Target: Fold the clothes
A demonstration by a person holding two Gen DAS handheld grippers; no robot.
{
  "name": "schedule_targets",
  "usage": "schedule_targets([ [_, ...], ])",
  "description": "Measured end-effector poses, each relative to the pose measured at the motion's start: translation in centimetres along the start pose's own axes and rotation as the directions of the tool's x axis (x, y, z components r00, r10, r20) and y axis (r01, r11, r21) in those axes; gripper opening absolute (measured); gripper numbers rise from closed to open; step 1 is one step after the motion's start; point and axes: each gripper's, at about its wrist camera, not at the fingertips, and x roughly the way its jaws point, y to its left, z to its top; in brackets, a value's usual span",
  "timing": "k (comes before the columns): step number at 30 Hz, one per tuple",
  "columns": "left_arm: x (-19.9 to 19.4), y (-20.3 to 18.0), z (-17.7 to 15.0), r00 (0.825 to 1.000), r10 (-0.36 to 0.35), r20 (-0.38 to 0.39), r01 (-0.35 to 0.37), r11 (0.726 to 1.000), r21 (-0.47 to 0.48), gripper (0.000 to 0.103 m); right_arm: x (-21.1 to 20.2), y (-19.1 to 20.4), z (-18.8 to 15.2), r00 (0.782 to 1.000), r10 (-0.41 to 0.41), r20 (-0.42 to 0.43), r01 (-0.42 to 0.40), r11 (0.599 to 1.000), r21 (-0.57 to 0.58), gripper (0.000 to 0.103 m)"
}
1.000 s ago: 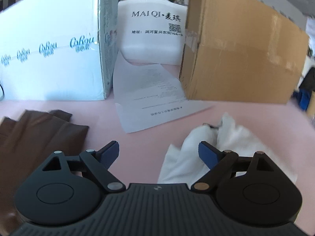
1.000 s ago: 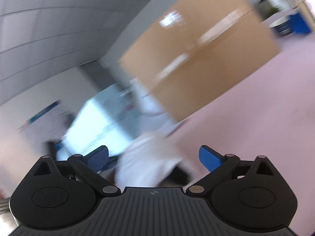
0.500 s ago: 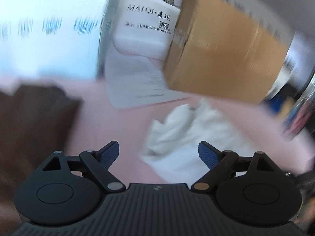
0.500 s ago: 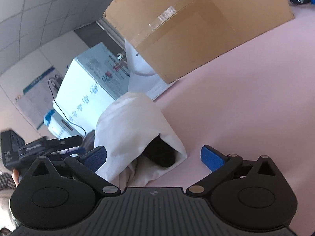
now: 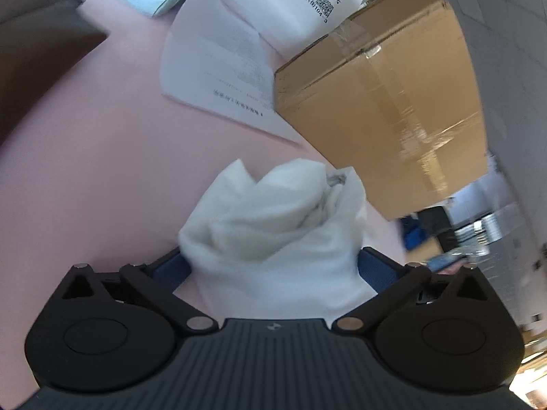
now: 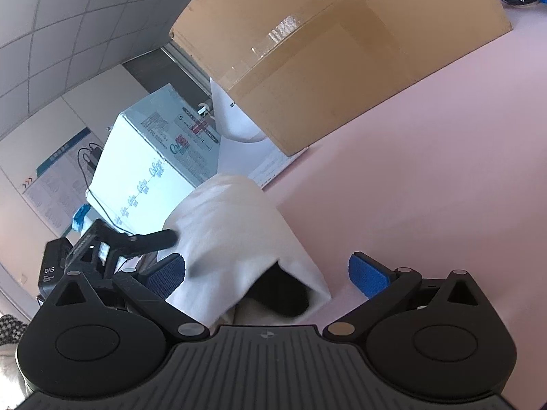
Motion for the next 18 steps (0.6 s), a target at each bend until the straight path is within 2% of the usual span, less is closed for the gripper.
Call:
schedule_targets([
  [2, 1.0, -1.6, -0.3, 0.997, 0.076, 0.031, -0.078, 0.994, 0.071, 0.103, 0.6, 0.2, 0.1, 1.0, -0.004, -0.003, 0.004, 1.0, -0.008, 0.103],
  [6, 2.5, -3.1, -0.9, 0.982, 0.17, 0.088, -0.18, 0.975, 0.128, 0.103, 1.4, 0.5, 0.3, 0.999, 0.005, -0.032, -0.007, 0.999, -0.036, 0.103],
  [7, 2.6, -3.4, -1.1, 0.978, 0.182, 0.099, -0.195, 0.972, 0.131, 0.103, 1.4, 0.4, 0.3, 0.999, 0.017, -0.039, -0.018, 0.999, -0.036, 0.103],
  [9, 2.4, -3.0, -1.2, 0.98, 0.165, 0.108, -0.177, 0.978, 0.11, 0.103, 1.3, 0.3, 0.4, 0.998, 0.035, -0.047, -0.037, 0.999, -0.032, 0.102],
  [10, 2.2, -2.6, -1.1, 0.983, 0.147, 0.112, -0.158, 0.983, 0.09, 0.102, 1.3, 0.2, 0.4, 0.998, 0.039, -0.047, -0.04, 0.999, -0.026, 0.098],
  [11, 2.1, -2.4, -1.0, 0.984, 0.138, 0.116, -0.147, 0.986, 0.073, 0.1, 1.2, 0.1, 0.4, 0.998, 0.042, -0.047, -0.043, 0.999, -0.019, 0.089],
  [14, 1.7, -1.6, -0.8, 0.987, 0.105, 0.122, -0.107, 0.994, 0.015, 0.082, 1.2, -0.3, 0.3, 0.997, 0.055, -0.057, -0.054, 0.998, 0.009, 0.065],
  [15, 1.5, -1.3, -0.7, 0.988, 0.091, 0.123, -0.091, 0.996, -0.006, 0.069, 1.2, -0.4, 0.2, 0.997, 0.058, -0.059, -0.057, 0.998, 0.019, 0.063],
  [16, 1.5, -1.2, -0.8, 0.99, 0.081, 0.118, -0.08, 0.997, -0.015, 0.059, 1.2, -0.4, 0.2, 0.997, 0.057, -0.059, -0.056, 0.998, 0.025, 0.055],
  [17, 1.6, -0.9, -0.8, 0.993, 0.065, 0.101, -0.062, 0.997, -0.036, 0.057, 1.3, -0.5, 0.2, 0.996, 0.064, -0.064, -0.062, 0.997, 0.037, 0.044],
  [18, 1.6, -0.9, -0.8, 0.993, 0.063, 0.098, -0.059, 0.997, -0.044, 0.053, 1.4, -0.7, 0.2, 0.995, 0.073, -0.07, -0.069, 0.996, 0.049, 0.04],
])
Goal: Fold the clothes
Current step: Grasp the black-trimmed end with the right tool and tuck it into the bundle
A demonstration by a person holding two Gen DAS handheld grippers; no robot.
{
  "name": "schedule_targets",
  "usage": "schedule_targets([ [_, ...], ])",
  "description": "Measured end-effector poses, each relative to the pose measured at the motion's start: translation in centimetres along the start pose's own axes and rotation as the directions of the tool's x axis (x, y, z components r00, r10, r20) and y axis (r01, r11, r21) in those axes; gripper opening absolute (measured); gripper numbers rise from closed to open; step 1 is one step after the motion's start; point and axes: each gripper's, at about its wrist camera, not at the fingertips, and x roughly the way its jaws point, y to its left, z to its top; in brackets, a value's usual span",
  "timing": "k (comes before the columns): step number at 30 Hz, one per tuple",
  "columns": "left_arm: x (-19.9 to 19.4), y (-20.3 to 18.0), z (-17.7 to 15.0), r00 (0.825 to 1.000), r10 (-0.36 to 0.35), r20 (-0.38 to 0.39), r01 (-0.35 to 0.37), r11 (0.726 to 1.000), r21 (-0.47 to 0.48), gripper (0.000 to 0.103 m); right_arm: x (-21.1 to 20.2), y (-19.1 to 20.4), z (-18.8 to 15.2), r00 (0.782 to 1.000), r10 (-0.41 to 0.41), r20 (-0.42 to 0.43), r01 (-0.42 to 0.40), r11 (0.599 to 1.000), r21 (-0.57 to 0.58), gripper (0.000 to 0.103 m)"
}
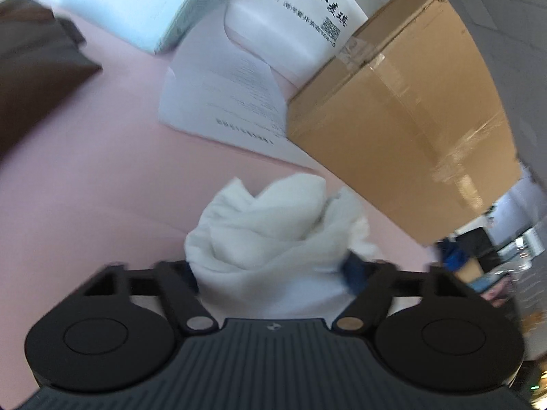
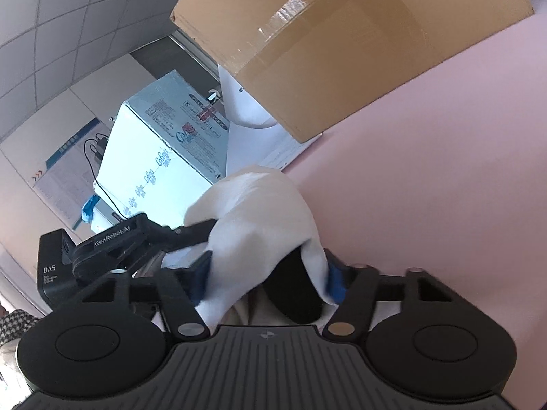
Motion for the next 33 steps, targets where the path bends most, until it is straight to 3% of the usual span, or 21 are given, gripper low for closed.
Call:
schedule_targets([
  [4, 0.0, -0.7, -0.2, 1.0, 0.022, 0.013, -0.022, 0.999, 0.023, 0.046, 0.0, 0.1, 0.0, 1.0, 0.017, -0.006, -0.017, 1.0, -0.001, 0.031],
  [10, -1.1, -2.7, -1.7, 0.992, 0.092, 0.088, -0.1, 0.991, 0.087, 0.04, -0.1, 1.6, 0.0, 1.0, -0.026, 0.009, 0.027, 0.991, -0.13, 0.029],
  [13, -1.8, -4.5, -3.0, 0.974, 0.17, 0.15, -0.189, 0.974, 0.123, 0.04, -0.2, 2.2, 0.4, 0.999, -0.052, 0.007, 0.053, 0.982, -0.181, 0.029],
  [19, -4.3, -8.5, -7.0, 0.929, 0.328, 0.171, -0.338, 0.941, 0.03, 0.039, -3.2, 3.6, 2.5, 0.999, -0.052, -0.011, 0.048, 0.977, -0.21, 0.029],
  [21, -5.9, -9.9, -8.9, 0.92, 0.326, 0.217, -0.329, 0.944, -0.026, 0.039, -4.4, 4.2, 3.2, 0.998, -0.059, -0.004, 0.057, 0.976, -0.21, 0.029],
  [23, -7.5, -11.1, -11.4, 0.92, 0.29, 0.265, -0.272, 0.957, -0.101, 0.039, -5.7, 4.9, 4.2, 0.996, -0.088, -0.007, 0.086, 0.981, -0.172, 0.029],
  [24, -7.8, -11.4, -11.9, 0.917, 0.283, 0.28, -0.263, 0.959, -0.107, 0.039, -5.8, 4.9, 4.4, 0.993, -0.113, -0.019, 0.108, 0.981, -0.16, 0.029],
  [26, -7.6, -12.2, -12.8, 0.895, 0.307, 0.322, -0.299, 0.951, -0.076, 0.039, -5.5, 4.4, 4.1, 0.989, -0.145, -0.036, 0.138, 0.979, -0.151, 0.029],
  [30, -5.9, -10.1, -11.9, 0.903, 0.34, 0.263, -0.337, 0.94, -0.058, 0.039, -4.8, 2.2, 2.7, 0.983, -0.16, -0.088, 0.148, 0.981, -0.129, 0.037],
  [33, -6.2, -9.1, -11.1, 0.893, 0.34, 0.293, -0.341, 0.939, -0.05, 0.039, -5.5, 2.4, 2.4, 0.985, -0.127, -0.117, 0.104, 0.977, -0.187, 0.05],
])
